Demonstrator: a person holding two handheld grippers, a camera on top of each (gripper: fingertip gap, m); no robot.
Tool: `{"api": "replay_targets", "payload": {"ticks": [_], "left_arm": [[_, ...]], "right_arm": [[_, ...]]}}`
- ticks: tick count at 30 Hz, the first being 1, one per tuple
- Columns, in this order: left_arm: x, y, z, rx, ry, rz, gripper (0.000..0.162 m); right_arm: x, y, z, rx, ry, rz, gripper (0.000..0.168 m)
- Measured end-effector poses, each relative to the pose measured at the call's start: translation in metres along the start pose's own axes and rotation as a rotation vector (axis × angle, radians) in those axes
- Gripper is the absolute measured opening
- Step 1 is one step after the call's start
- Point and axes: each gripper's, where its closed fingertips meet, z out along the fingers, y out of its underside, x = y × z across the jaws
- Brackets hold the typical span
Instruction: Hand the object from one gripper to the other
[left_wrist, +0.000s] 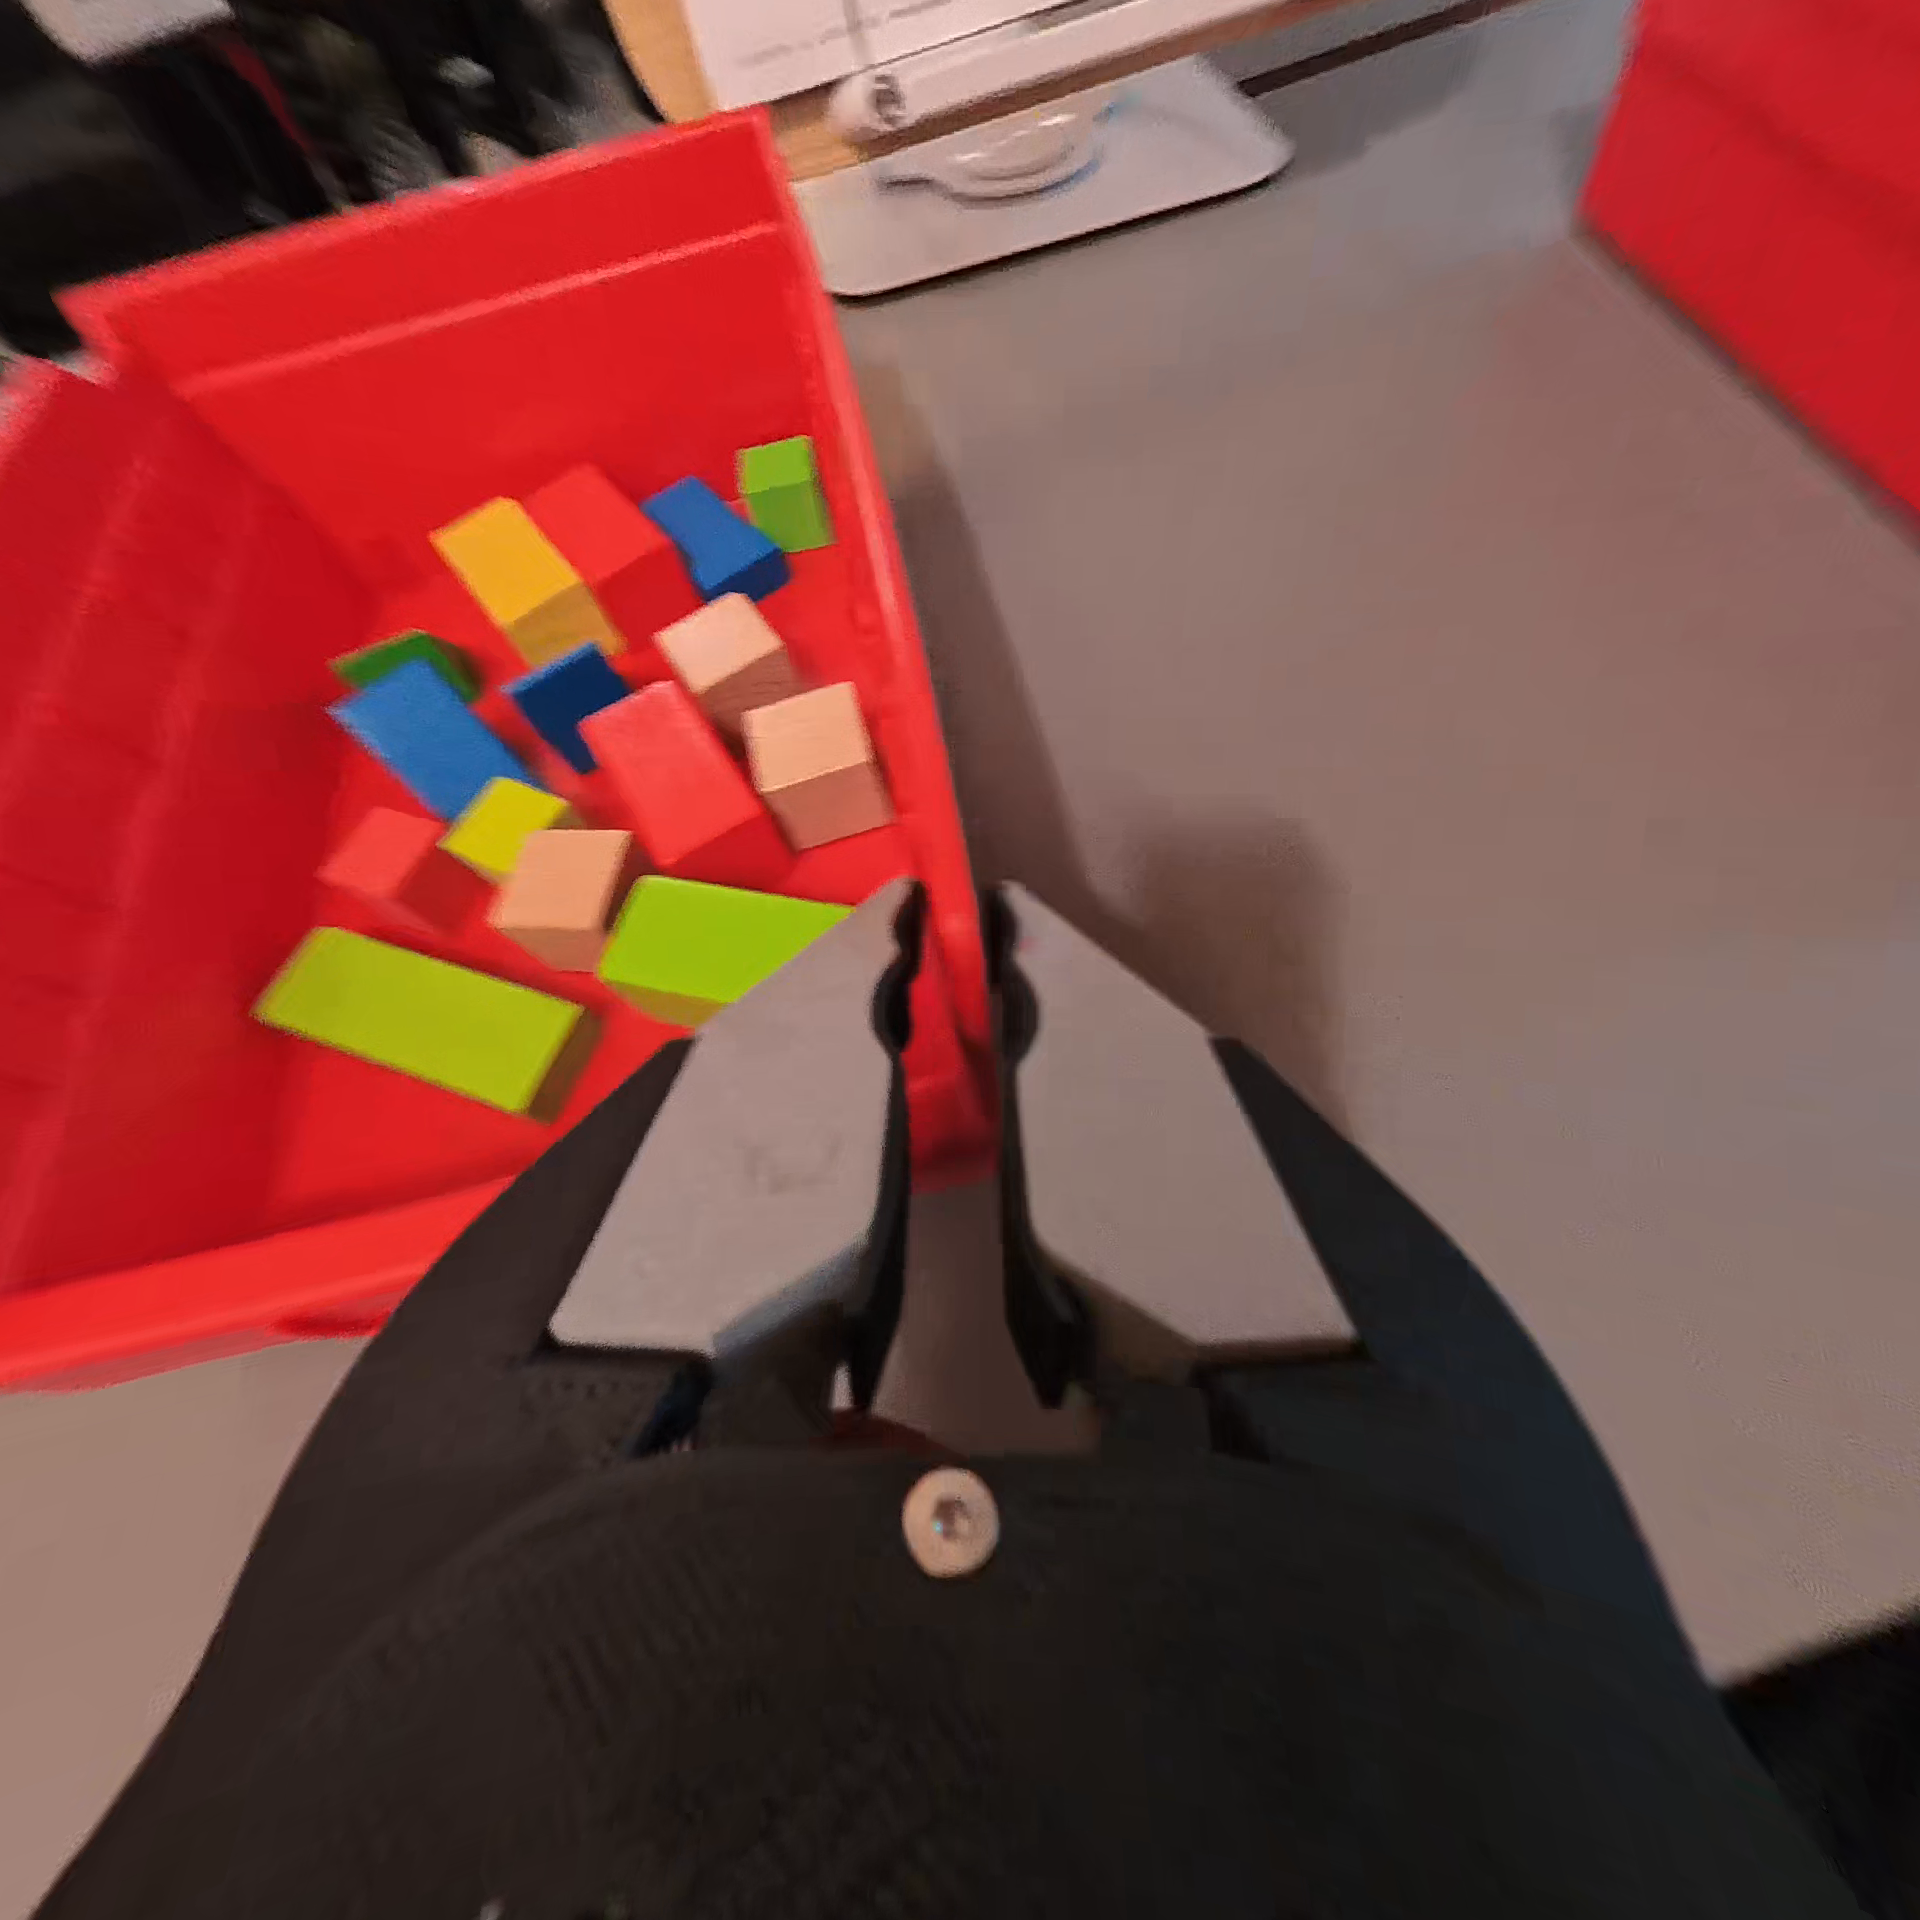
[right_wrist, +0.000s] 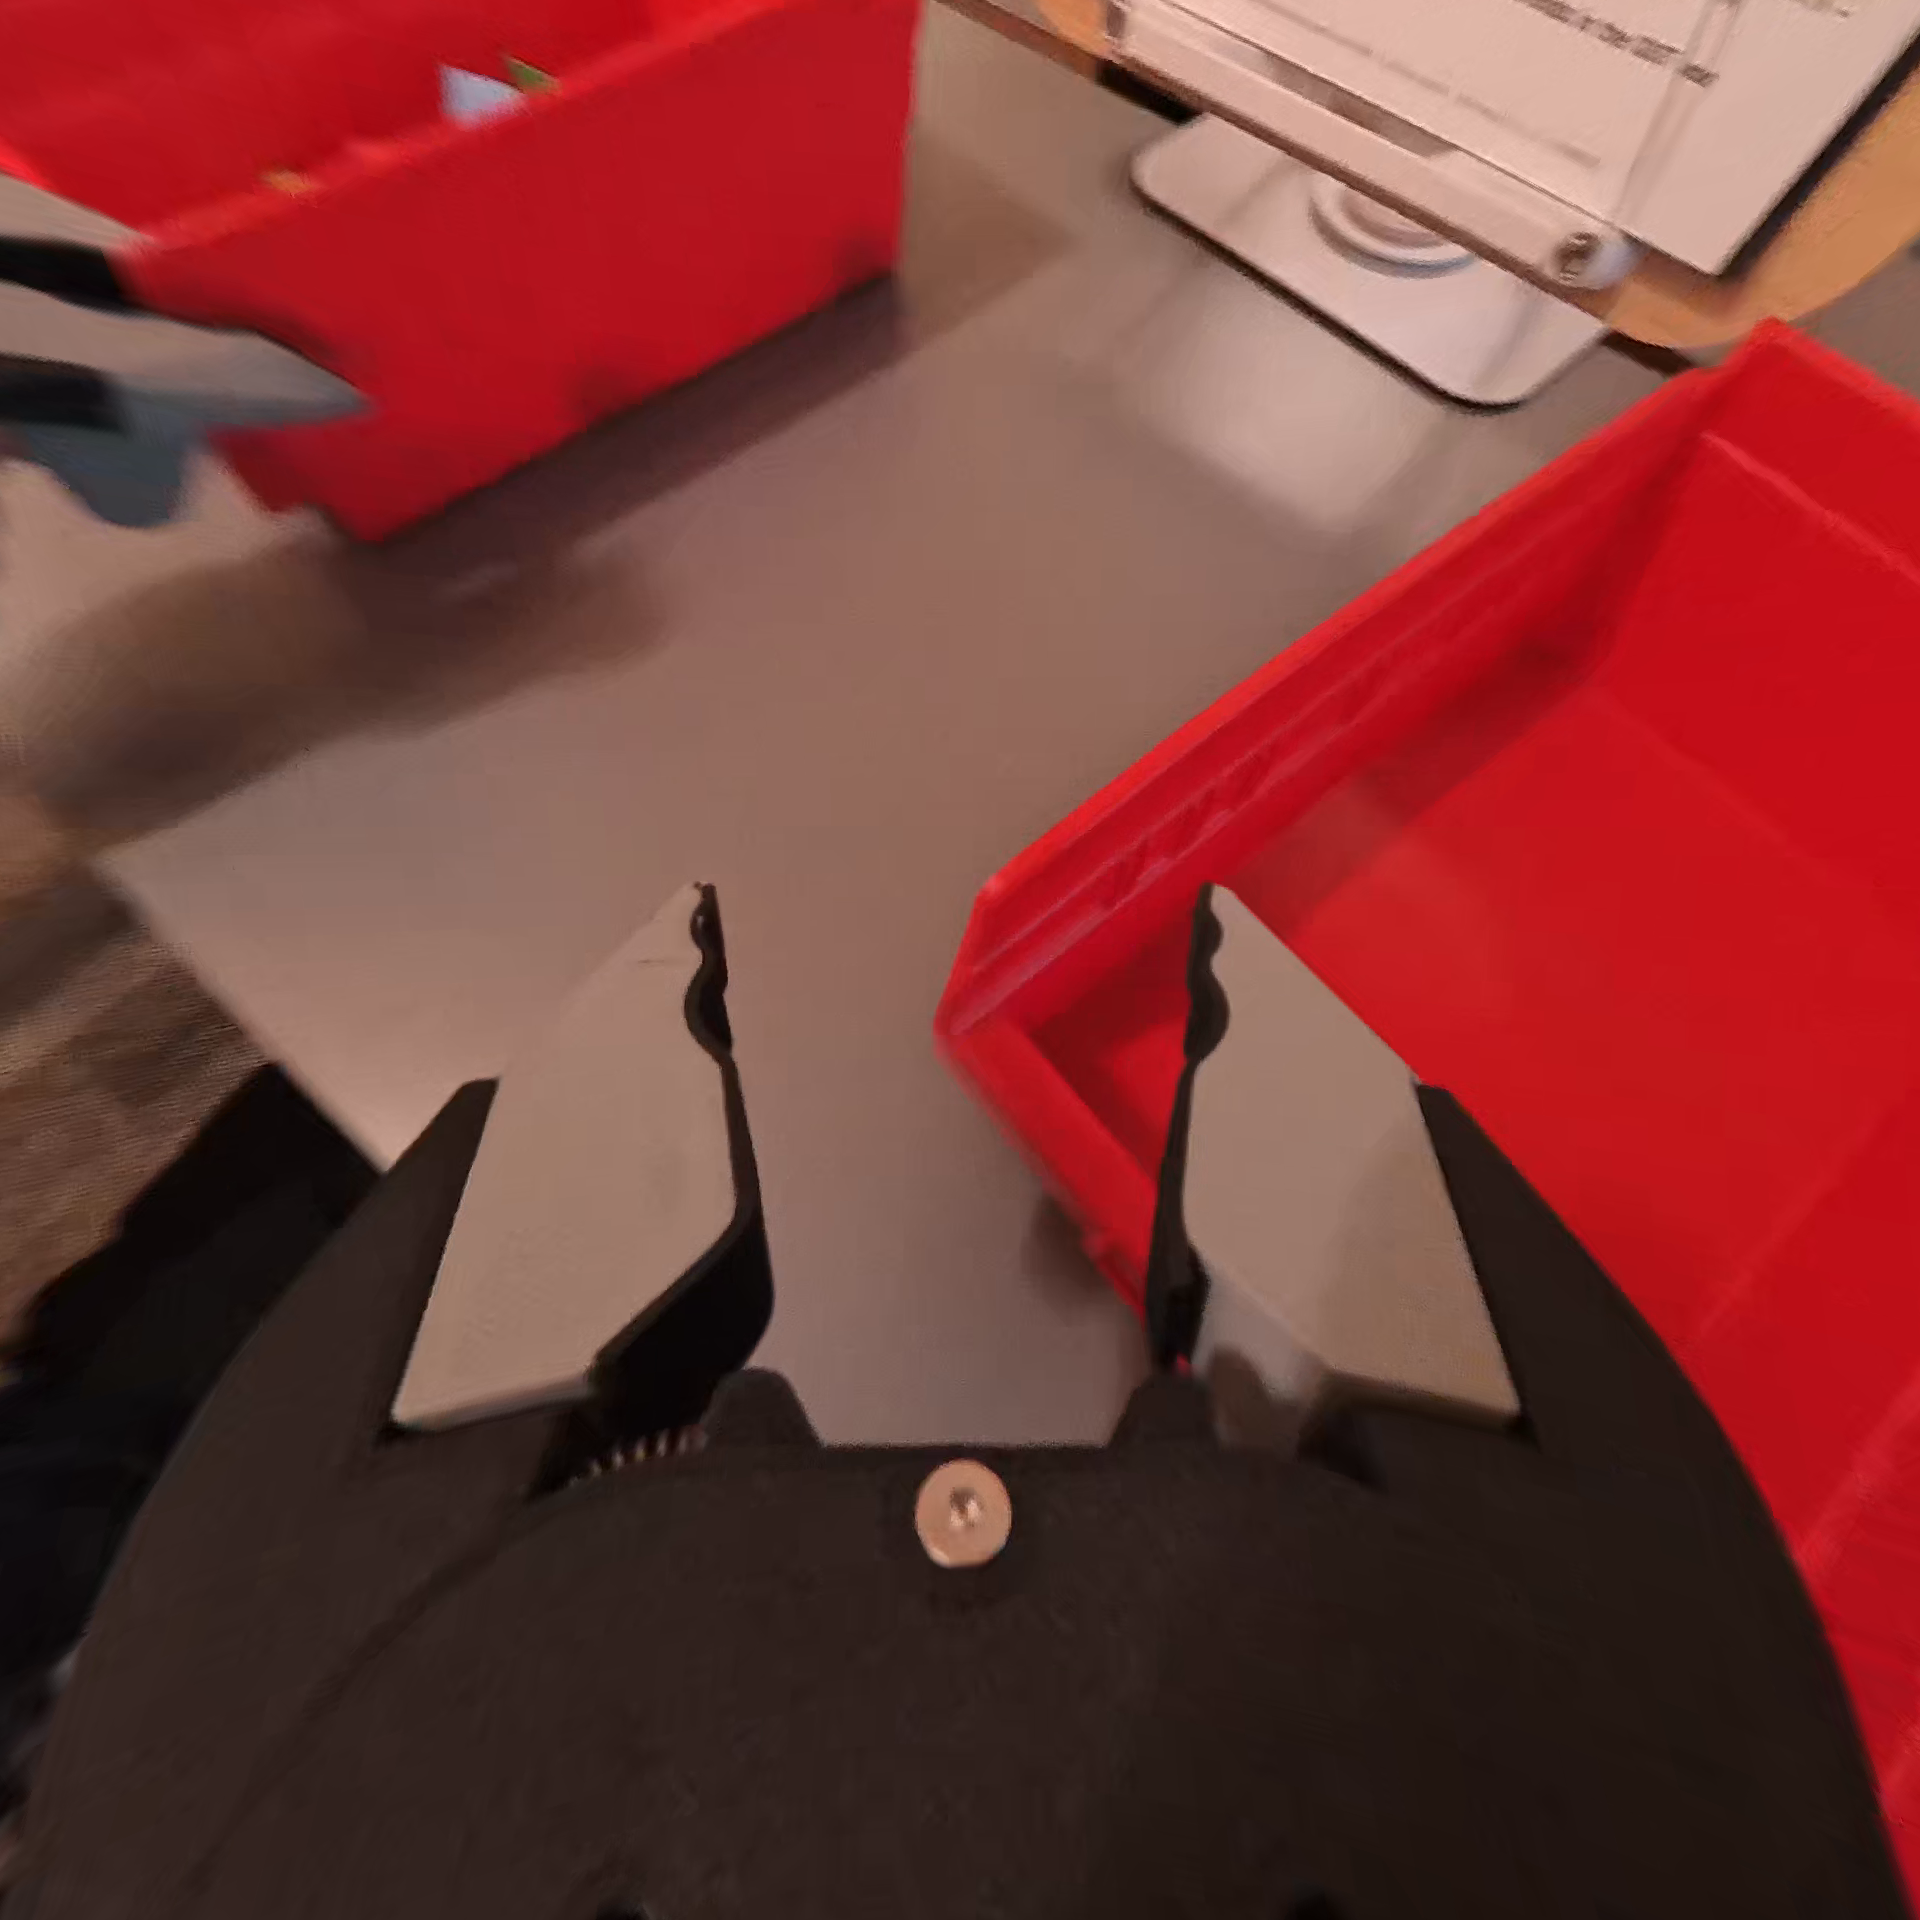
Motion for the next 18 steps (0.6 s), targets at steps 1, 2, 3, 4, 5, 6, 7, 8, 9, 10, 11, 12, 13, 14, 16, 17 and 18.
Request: {"api": "replay_targets", "payload": {"ticks": [1, 2, 3, 4, 5, 6, 7, 8, 9, 10, 11, 12, 13, 14, 16, 17, 18], "left_arm": [[-0.003, 0.0, -0.001, 0.008, -0.029, 0.037, 0.006], [-0.005, 0.0, -0.002, 0.001, -0.043, 0.044, 0.005], [-0.01, 0.001, -0.004, -0.008, -0.064, 0.052, 0.003], [-0.016, 0.001, -0.007, -0.01, -0.092, 0.066, 0.001], [-0.022, 0.003, -0.009, -0.018, -0.094, 0.055, 0.001], [-0.027, 0.004, -0.01, -0.022, -0.081, 0.03, 0.001], [-0.034, 0.006, -0.012, -0.02, -0.07, -0.004, 0.001], [-0.042, 0.009, -0.015, -0.023, -0.066, -0.037, 0.001], [-0.051, 0.012, -0.017, -0.026, -0.069, -0.065, 0.001], [-0.06, 0.016, -0.02, -0.03, -0.073, -0.091, 0.003], [-0.069, 0.019, -0.023, -0.03, -0.075, -0.121, 0.003], [-0.077, 0.022, -0.026, -0.027, -0.081, -0.148, 0.005], [-0.085, 0.025, -0.029, -0.027, -0.087, -0.171, 0.006], [-0.091, 0.027, -0.032, -0.026, -0.092, -0.19, 0.007], [-0.1, 0.032, -0.036, -0.033, -0.095, -0.212, 0.007], [-0.103, 0.034, -0.038, -0.038, -0.084, -0.225, 0.007], [-0.104, 0.034, -0.04, -0.036, -0.072, -0.242, 0.005]], "right_arm": [[0.001, 0.002, 0.009, -0.005, 0.039, -0.01, 0.087], [0.0, 0.003, 0.017, -0.011, 0.051, -0.015, 0.087], [-0.001, 0.007, 0.024, -0.028, 0.057, -0.023, 0.084], [0.002, 0.013, 0.029, -0.057, 0.081, -0.039, 0.079], [0.011, 0.019, 0.032, -0.088, 0.127, -0.058, 0.073], [0.023, 0.025, 0.032, -0.117, 0.18, -0.071, 0.058], [0.032, 0.029, 0.031, -0.137, 0.204, -0.068, 0.061], [0.035, 0.032, 0.027, -0.148, 0.173, -0.029, 0.061], [0.037, 0.035, 0.021, -0.166, 0.137, 0.014, 0.053], [0.043, 0.037, 0.014, -0.178, 0.129, 0.035, 0.045], [0.053, 0.039, 0.006, -0.184, 0.156, 0.034, 0.039], [0.066, 0.042, -0.003, -0.195, 0.202, 0.025, 0.039], [0.079, 0.045, -0.011, -0.202, 0.243, 0.028, 0.038], [0.09, 0.047, -0.017, -0.195, 0.266, 0.044, 0.029], [0.107, 0.049, -0.024, -0.164, 0.278, 0.102, 0.018], [0.111, 0.052, -0.024, -0.165, 0.264, 0.13, 0.017], [0.114, 0.059, -0.023, -0.183, 0.253, 0.145, 0.016]]}}
